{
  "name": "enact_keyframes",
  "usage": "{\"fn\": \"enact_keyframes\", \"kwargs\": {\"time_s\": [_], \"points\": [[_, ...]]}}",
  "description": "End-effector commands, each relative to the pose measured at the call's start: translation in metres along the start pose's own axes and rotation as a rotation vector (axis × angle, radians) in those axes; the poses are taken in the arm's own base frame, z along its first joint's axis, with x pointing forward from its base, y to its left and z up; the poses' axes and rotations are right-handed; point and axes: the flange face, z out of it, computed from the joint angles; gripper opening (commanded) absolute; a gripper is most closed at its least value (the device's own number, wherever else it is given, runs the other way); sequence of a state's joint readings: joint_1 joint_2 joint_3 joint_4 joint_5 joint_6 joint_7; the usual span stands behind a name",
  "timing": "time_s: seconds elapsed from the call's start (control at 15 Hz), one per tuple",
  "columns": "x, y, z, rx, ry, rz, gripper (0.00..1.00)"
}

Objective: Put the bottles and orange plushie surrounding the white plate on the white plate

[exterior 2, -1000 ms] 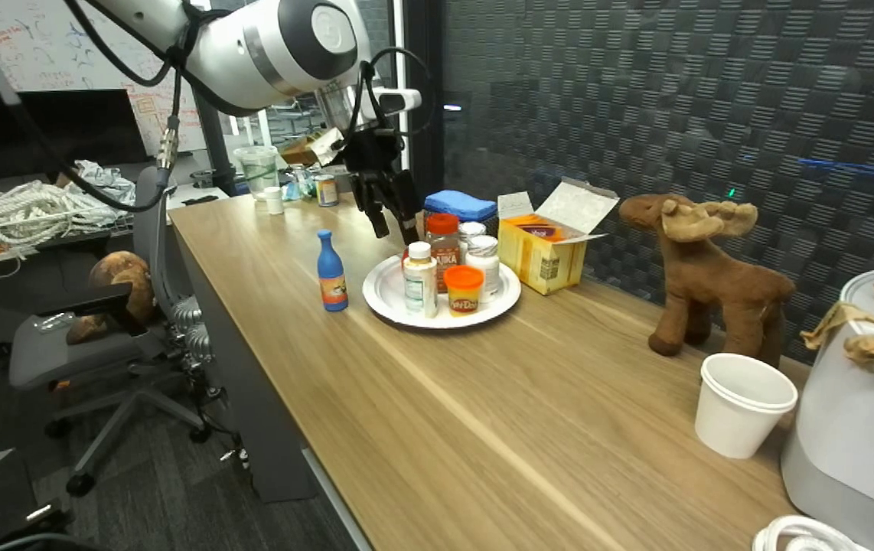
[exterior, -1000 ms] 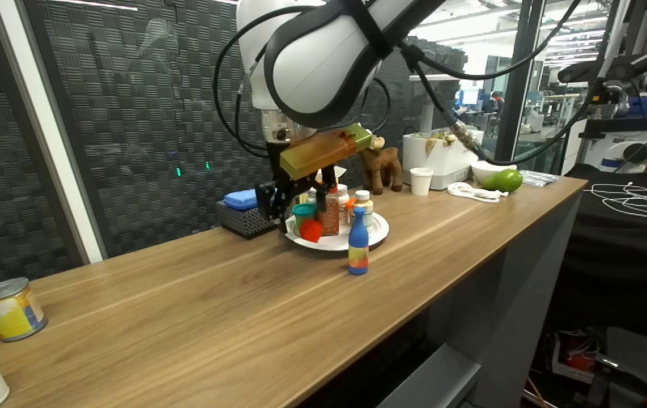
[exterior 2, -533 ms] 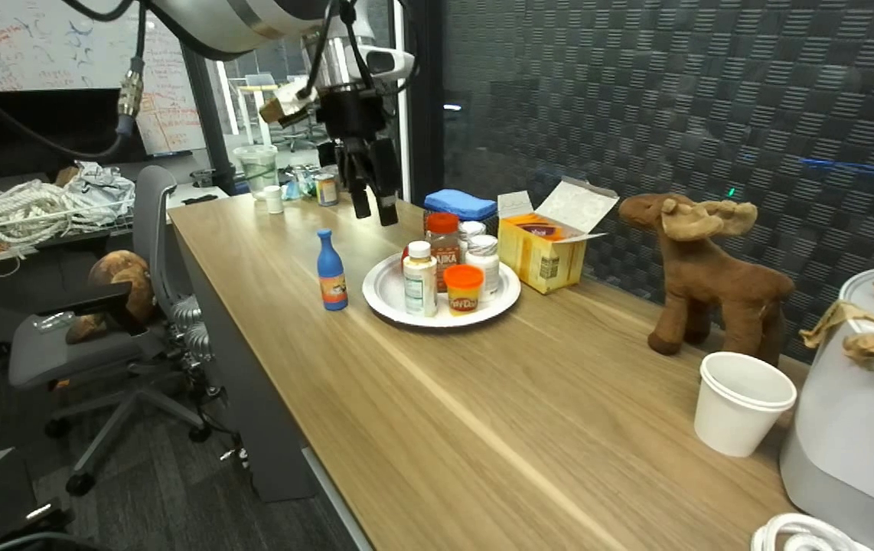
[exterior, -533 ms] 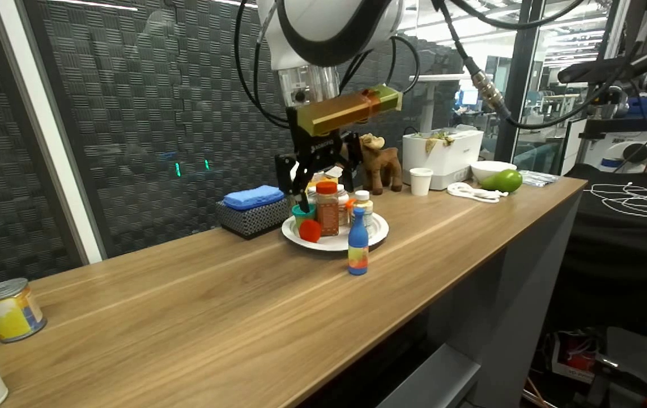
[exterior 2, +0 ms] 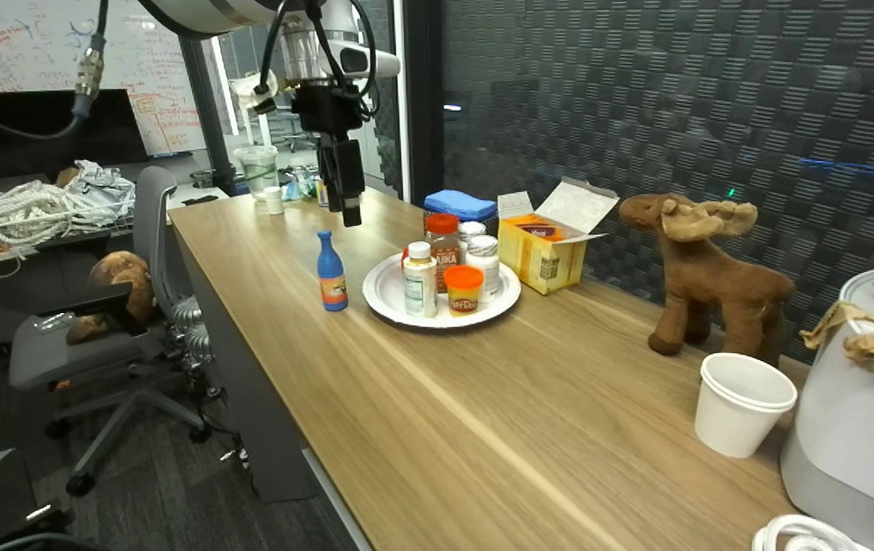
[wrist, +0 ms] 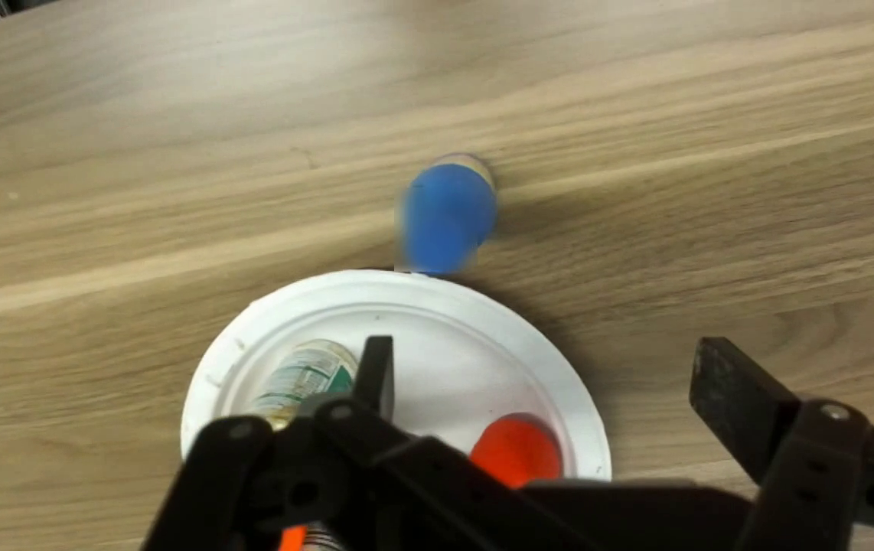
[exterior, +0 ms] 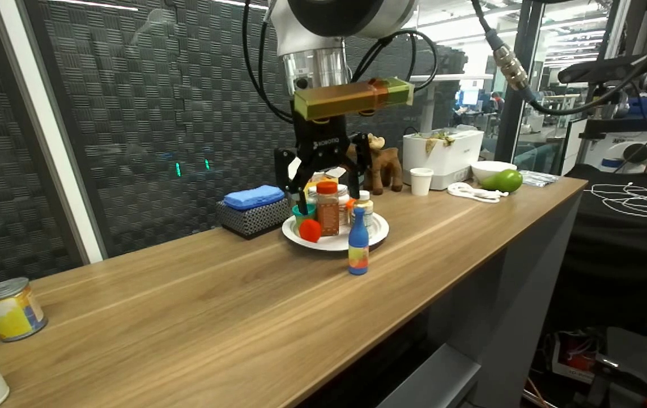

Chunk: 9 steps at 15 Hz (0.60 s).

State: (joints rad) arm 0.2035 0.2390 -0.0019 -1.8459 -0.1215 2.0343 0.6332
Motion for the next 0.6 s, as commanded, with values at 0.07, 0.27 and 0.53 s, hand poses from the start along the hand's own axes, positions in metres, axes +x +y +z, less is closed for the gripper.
{"fn": "enact_keyframes", "kwargs": {"time_s": [0.07, 0.27, 0.53], "points": [[-0.002, 0.040, -0.011, 0.025, 0.025, 0.073, 1.00], [-0.001, 0.060, -0.010, 0.039, 0.006, 0.097, 1.00], [-0.004, 0.080, -0.010, 0.071, -0.028, 0.125, 1.00]]}}
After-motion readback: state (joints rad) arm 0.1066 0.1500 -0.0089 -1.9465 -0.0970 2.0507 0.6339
